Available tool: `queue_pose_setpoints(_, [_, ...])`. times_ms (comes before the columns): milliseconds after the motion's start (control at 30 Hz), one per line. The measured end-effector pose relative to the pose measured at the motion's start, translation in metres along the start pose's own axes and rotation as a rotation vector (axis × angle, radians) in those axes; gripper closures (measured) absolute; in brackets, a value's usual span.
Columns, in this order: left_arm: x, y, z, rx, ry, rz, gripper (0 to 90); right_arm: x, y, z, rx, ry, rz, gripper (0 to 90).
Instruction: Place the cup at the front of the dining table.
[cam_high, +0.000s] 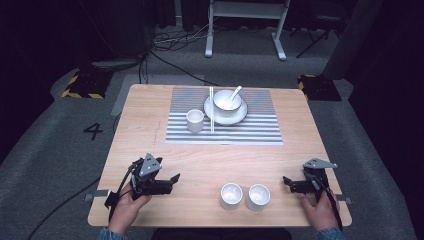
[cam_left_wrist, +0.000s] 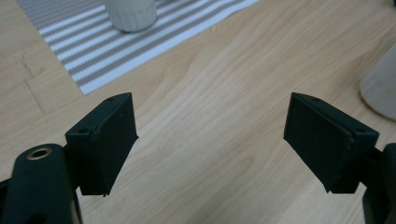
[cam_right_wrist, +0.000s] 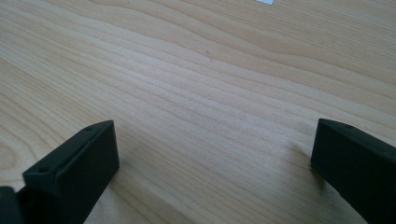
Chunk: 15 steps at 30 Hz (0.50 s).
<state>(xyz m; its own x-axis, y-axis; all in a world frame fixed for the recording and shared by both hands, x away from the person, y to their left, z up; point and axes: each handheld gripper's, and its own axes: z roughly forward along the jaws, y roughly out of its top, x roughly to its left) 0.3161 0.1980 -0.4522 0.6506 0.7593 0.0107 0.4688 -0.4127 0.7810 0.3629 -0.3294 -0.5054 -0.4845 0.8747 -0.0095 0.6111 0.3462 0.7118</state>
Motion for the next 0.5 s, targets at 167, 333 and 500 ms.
queue_pose_setpoints(167, [0.001, -0.012, 0.002, 0.042, 0.017, 0.009, 17.3, 0.000, 0.000, 0.000, 0.000, 0.000, 0.000, 1.0])
queue_pose_setpoints(333, [0.001, -0.024, 0.004, 0.066, 0.000, -0.003, 17.4, 0.000, 0.000, 0.000, 0.000, 0.000, 0.000, 1.0])
queue_pose_setpoints(500, [-0.003, -0.037, 0.008, 0.076, 0.000, -0.014, 18.0, 0.000, 0.000, 0.000, 0.000, 0.000, 0.000, 1.0])
